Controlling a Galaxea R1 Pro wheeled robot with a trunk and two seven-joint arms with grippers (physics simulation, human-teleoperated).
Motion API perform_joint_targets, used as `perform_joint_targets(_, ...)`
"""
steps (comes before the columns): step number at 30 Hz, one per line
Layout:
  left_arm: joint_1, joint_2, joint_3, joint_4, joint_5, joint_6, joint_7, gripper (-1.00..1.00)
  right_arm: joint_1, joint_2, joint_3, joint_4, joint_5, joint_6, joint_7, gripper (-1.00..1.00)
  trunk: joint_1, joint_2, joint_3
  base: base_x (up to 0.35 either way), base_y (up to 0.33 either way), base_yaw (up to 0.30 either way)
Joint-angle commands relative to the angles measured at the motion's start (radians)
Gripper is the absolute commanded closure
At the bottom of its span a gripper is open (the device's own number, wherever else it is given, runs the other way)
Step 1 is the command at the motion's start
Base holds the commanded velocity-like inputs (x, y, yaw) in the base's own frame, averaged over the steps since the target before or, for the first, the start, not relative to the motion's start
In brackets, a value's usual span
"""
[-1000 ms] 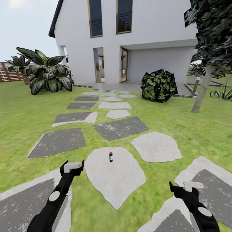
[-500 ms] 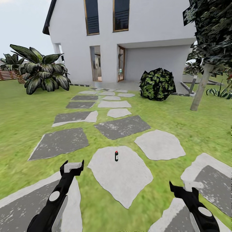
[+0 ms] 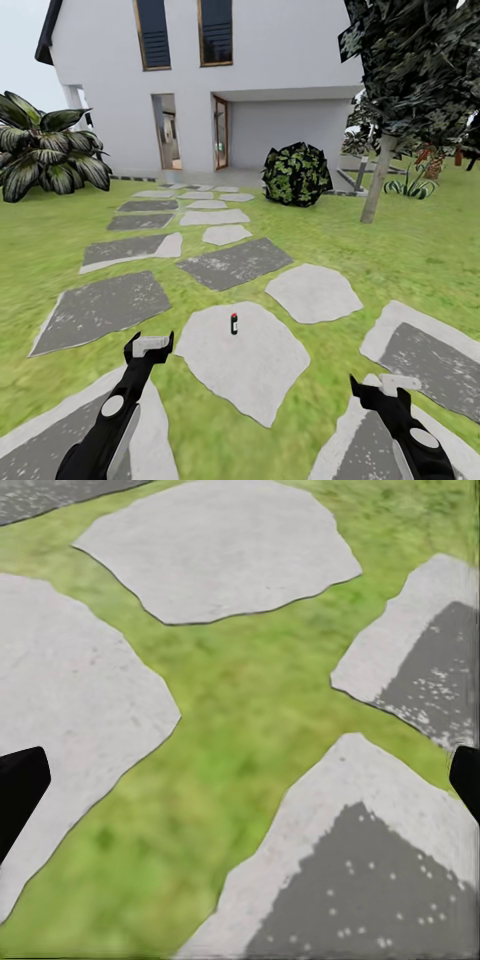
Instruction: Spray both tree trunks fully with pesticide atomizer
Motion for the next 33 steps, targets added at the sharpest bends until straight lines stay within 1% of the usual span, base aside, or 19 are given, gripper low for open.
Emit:
perform_joint_targets(1, 0.000, 0.000, 0.000, 0.000, 0.000, 0.000, 0.000, -1.00, 0.000, 0.000, 0.000, 0.000, 0.000, 0.000, 0.000, -1.00, 0.000, 0.000, 0.000, 0.000, 0.309, -0.287)
perform_joint_targets(23, 0.000, 0.000, 0.000, 0.000, 0.000, 0.000, 0.000, -1.00, 0.000, 0.000, -0.001, 0.000, 0.000, 0.000, -0.001, -1.00, 0.000, 0.000, 0.000, 0.000, 0.309, -0.279)
perform_joint_targets(33, 0.000, 0.000, 0.000, 0.000, -0.002, 0.000, 0.000, -1.00, 0.000, 0.000, 0.001, 0.002, 0.004, -0.006, -0.001, -1.00, 0.000, 0.000, 0.000, 0.000, 0.289, -0.021)
